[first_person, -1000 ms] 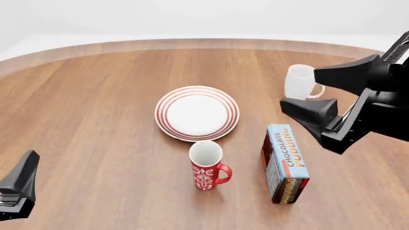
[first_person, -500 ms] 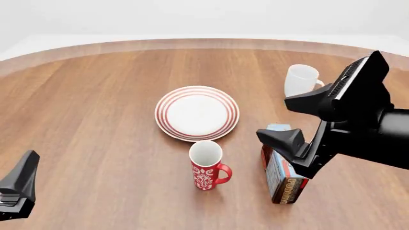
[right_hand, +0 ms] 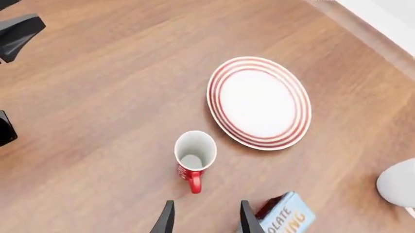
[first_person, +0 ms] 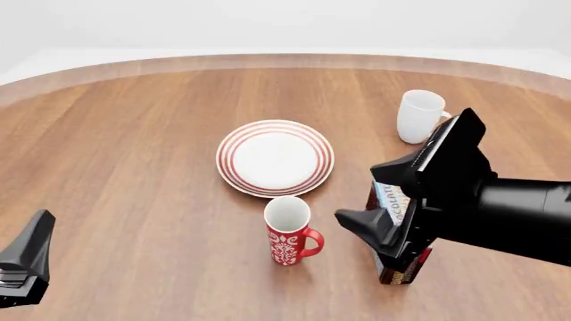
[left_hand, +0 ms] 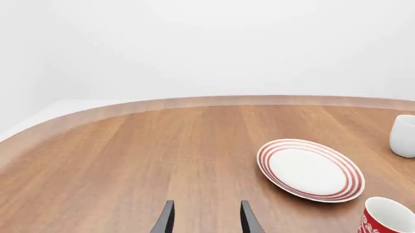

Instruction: Pick up the red mug and put it on the plate

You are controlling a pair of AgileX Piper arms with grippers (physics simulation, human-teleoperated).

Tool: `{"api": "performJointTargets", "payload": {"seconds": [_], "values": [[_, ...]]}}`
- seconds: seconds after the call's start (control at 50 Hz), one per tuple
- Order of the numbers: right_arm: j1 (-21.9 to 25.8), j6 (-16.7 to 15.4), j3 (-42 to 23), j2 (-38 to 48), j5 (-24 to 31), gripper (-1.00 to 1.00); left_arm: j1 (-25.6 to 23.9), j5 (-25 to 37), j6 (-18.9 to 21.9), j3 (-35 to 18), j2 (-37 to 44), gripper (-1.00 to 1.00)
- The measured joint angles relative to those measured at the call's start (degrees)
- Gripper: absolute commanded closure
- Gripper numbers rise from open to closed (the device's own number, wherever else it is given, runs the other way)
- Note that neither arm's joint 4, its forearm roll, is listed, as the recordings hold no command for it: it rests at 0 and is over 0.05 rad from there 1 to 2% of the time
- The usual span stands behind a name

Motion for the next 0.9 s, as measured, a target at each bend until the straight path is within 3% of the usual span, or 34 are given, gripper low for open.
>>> {"api": "performJointTargets", "payload": {"seconds": [0.9], "values": [[2.8, 3.2, 2.4, 11.9, -8.8, -1.00, 0.0, 0.0, 0.0, 0.0, 0.0, -1.00]]}}
